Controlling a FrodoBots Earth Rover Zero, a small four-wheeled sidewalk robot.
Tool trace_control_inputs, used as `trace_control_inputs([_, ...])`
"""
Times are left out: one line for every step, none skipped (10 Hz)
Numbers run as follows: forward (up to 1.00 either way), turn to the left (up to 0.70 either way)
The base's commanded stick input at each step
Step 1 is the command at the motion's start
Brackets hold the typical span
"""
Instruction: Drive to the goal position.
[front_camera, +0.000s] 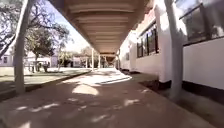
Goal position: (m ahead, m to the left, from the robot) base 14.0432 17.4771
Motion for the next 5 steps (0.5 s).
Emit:
trace_control_inputs([0.70,0.23])
trace_control_inputs([0.70,0.00])
trace_control_inputs([0.70,0.00])
trace_control_inputs([0.70,0.00])
trace_control_inputs([0.70,0.00])
